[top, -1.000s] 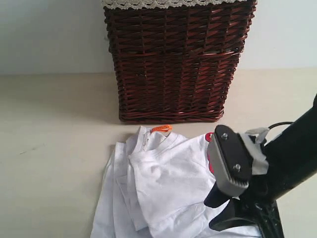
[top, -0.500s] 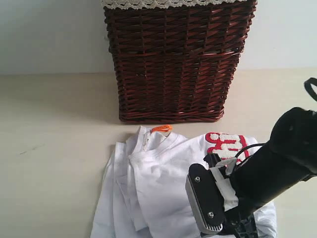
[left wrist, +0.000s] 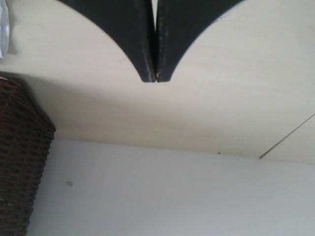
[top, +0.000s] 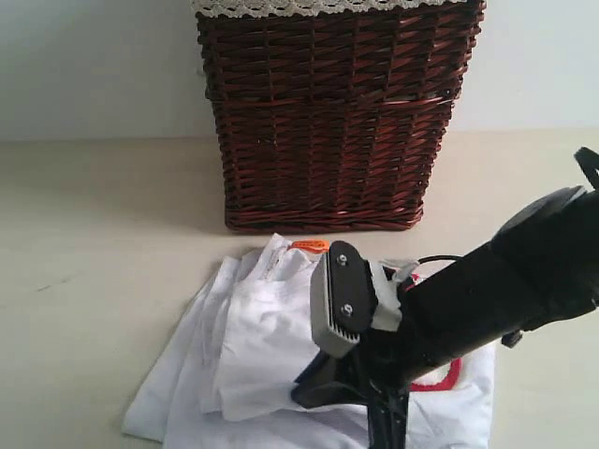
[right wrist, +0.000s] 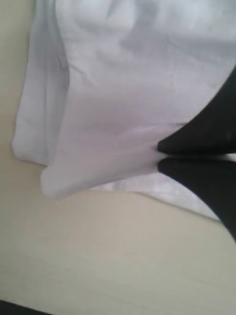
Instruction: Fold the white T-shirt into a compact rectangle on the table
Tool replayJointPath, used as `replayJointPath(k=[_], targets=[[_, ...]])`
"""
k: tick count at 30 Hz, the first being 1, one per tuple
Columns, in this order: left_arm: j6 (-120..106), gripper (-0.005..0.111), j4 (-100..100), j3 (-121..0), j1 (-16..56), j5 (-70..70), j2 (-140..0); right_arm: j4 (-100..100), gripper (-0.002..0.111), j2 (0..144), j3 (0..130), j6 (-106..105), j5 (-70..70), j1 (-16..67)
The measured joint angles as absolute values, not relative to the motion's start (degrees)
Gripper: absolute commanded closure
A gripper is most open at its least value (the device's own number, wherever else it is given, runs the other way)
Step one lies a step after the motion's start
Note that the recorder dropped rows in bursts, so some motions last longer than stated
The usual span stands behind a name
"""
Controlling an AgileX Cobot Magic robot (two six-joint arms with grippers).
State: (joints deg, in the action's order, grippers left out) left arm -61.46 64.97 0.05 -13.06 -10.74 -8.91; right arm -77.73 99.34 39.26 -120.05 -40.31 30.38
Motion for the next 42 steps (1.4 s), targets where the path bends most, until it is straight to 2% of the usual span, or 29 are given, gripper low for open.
replayJointPath(k=[6,10,13,14,15,17,18,21,23,25,26,28,33,39,42], targets=[[-61.5,0.107,65.0,0.1,-13.1,-10.7,-8.9,-84.2,0.108,102.2,39.4,-117.3,-37.7,30.5],[-61.5,0.107,65.0,0.1,-13.1,-10.7,-8.9,-84.6,0.106,103.2,39.4,-118.5,-43.4,30.5],[-61.5,0.107,65.0,0.1,-13.1,-10.7,-8.9,-84.0,0.089,104.2,39.4,-119.4,-44.8,30.5],[-61.5,0.107,65.0,0.1,-13.1,-10.7,-8.9,-83.7,0.081,104.3,39.4,-119.4,-44.8,30.5],[-61.5,0.107,65.0,0.1,-13.1,-10.7,-8.9,-83.4,0.067,104.5,39.4,-119.4,-45.1,30.5],[-61.5,0.107,65.0,0.1,-13.1,-10.7,-8.9,-83.1,0.057,104.5,39.4,-119.4,-45.6,30.5],[-61.5,0.107,65.0,0.1,-13.1,-10.7,-8.9,-83.6,0.056,104.2,39.4,-119.4,-45.7,30.5],[-61.5,0.107,65.0,0.1,-13.1,-10.7,-8.9,-84.5,0.057,102.8,39.4,-119.5,-45.8,30.5],[-61.5,0.107,65.0,0.1,-13.1,-10.7,-8.9,-86.3,0.066,100.5,39.4,-119.7,-45.8,30.5],[-61.5,0.107,65.0,0.1,-13.1,-10.7,-8.9,-86.2,0.101,98.7,39.4,-118.8,-42.7,30.5],[-61.5,0.107,65.0,0.1,-13.1,-10.7,-8.9,-82.8,0.108,98.6,39.5,-115.2,-38.9,30.5],[-61.5,0.107,65.0,0.1,-13.1,-10.7,-8.9,-73.9,0.108,99.2,39.7,-107.6,-34.7,30.5],[-61.5,0.107,65.0,0.1,-13.1,-10.7,-8.9,-61.0,0.108,102.4,38.7,-102.3,-36.8,30.5],[-61.5,0.107,65.0,0.1,-13.1,-10.7,-8.9,-60.8,0.108,104.2,37.0,-102.8,-37.3,30.5],[-61.5,0.107,65.0,0.1,-13.1,-10.7,-8.9,-64.0,0.108,100.0,36.4,-107.9,-37.3,30.5]])
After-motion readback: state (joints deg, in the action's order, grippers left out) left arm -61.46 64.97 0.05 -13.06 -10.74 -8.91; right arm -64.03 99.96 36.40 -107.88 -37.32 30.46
